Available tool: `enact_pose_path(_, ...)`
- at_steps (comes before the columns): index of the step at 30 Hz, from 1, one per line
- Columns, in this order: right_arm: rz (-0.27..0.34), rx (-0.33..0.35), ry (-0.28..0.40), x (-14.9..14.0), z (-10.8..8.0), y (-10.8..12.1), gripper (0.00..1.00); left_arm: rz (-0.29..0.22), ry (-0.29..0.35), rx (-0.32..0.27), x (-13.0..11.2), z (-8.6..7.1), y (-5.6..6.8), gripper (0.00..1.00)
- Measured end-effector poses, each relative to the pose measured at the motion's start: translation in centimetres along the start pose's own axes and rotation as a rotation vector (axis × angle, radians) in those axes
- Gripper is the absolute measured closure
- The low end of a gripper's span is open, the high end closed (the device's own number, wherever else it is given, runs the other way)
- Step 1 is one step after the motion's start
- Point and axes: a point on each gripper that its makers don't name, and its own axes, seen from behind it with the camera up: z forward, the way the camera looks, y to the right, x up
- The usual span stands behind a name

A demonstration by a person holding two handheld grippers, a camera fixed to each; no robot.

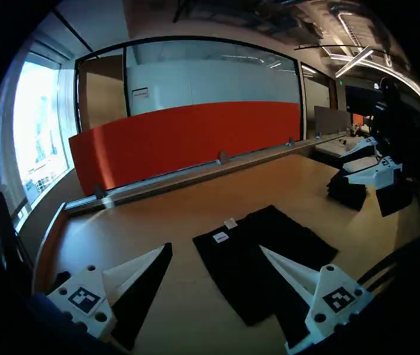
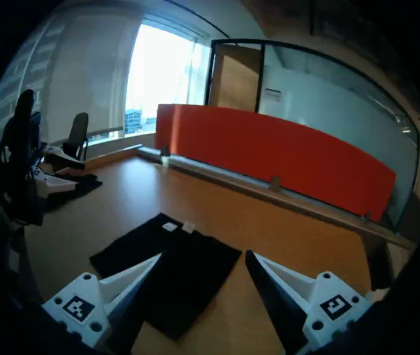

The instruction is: Fold towel

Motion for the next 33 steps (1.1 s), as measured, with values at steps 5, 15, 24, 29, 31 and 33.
enact_pose_path(5, -0.010, 0.022, -0.040, -2.4, 0.7, -0.8, 0.01, 0.003, -0.030, -0.028, -1.9, 0.8, 1.1, 0.02)
enact_pose_path(15, -0.023, 0.068, -0.120, -7.0, 1.8, -1.9, 0.00, 0.029, -0.102, -0.079, -5.9, 2.0, 3.1, 0.02)
enact_pose_path(24, -0.034, 0.106, -0.192, -11.0, 2.7, -2.9, 0.01, 0.052, -0.182, -0.116, -10.0, 3.0, 4.3, 0.02)
enact_pose_path(29, -0.033, 0.122, -0.237, -13.3, 3.1, -3.4, 0.00, 0.061, -0.228, -0.134, -12.1, 3.5, 4.9, 0.02)
enact_pose_path(31, -0.031, 0.131, -0.253, -14.2, 3.1, -3.7, 0.01, 0.062, -0.246, -0.143, -12.8, 3.7, 5.2, 0.02)
enact_pose_path(33, -0.029, 0.141, -0.270, -15.0, 3.2, -4.0, 0.00, 0.062, -0.264, -0.153, -13.6, 3.9, 5.5, 0.02)
